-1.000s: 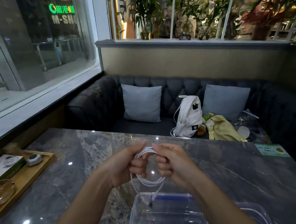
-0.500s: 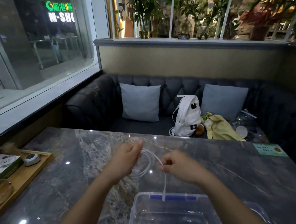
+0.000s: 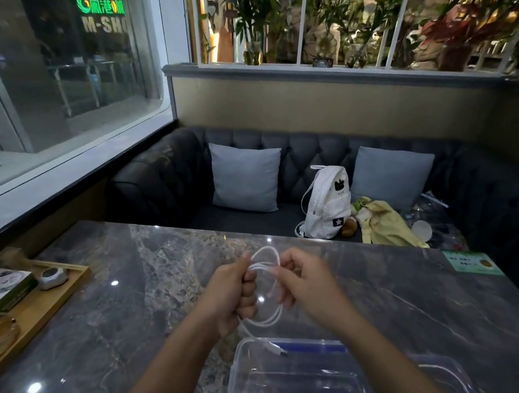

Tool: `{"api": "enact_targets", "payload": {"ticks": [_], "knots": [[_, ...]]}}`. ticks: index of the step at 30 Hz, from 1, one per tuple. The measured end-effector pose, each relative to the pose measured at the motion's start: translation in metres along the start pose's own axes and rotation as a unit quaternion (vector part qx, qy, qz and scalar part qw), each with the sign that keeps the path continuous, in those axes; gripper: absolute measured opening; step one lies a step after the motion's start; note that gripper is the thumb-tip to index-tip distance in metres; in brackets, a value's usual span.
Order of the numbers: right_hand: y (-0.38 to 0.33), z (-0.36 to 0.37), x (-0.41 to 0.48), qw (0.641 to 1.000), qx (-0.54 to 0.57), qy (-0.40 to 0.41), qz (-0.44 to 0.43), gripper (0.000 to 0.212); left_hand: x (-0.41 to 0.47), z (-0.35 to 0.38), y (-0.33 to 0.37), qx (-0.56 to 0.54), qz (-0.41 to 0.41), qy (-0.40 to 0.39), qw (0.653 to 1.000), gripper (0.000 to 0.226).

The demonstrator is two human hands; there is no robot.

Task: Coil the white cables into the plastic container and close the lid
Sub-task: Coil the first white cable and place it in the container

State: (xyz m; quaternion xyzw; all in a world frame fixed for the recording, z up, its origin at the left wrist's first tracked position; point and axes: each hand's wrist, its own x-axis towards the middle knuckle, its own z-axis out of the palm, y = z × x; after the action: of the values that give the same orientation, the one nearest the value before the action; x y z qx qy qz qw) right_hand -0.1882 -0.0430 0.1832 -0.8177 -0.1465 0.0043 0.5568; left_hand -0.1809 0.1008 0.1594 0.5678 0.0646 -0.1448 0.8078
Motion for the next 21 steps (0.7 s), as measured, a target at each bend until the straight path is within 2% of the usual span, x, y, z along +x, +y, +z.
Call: {"api": "enact_targets", "payload": {"ticks": [2,3,5,7,9,12,14,16,21], "knots": [[0.014,0.002,-0.002,0.986,-0.167,-0.004,-0.024,0.020,0.000,-0.004,0.003,-0.021,-0.011,-0.001,1.000,0.048],[0.020,0.003,-0.004,0.978,-0.206,-0.010,-0.031,0.020,-0.001,-0.006,0.004,-0.025,-0.017,0.000,1.000,0.047],[0.029,0.006,-0.003,0.979,-0.200,-0.017,-0.028,0.020,-0.002,-0.008,0.005,-0.032,-0.027,-0.003,0.999,0.047],[0.035,0.008,-0.001,0.990,-0.134,-0.031,0.007,0.031,-0.002,-0.006,0.005,-0.045,-0.038,-0.015,0.998,0.047],[0.038,0.009,0.000,0.997,0.001,-0.048,0.058,0.045,-0.002,-0.003,0.003,-0.061,-0.046,-0.026,0.997,0.048],[0.045,0.011,-0.003,0.970,0.214,-0.059,0.103,0.062,-0.003,-0.001,0.003,-0.098,-0.062,-0.051,0.992,0.050],[0.049,0.011,-0.005,0.945,0.300,-0.077,0.104,0.051,-0.004,-0.001,0.004,-0.133,-0.076,-0.072,0.986,0.053],[0.049,0.012,-0.006,0.932,0.334,-0.096,0.105,0.035,-0.004,-0.001,0.005,-0.160,-0.089,-0.084,0.979,0.054],[0.051,0.008,-0.008,0.935,0.304,-0.127,0.127,0.020,-0.002,-0.004,0.005,-0.147,-0.097,-0.090,0.980,0.054]]}}
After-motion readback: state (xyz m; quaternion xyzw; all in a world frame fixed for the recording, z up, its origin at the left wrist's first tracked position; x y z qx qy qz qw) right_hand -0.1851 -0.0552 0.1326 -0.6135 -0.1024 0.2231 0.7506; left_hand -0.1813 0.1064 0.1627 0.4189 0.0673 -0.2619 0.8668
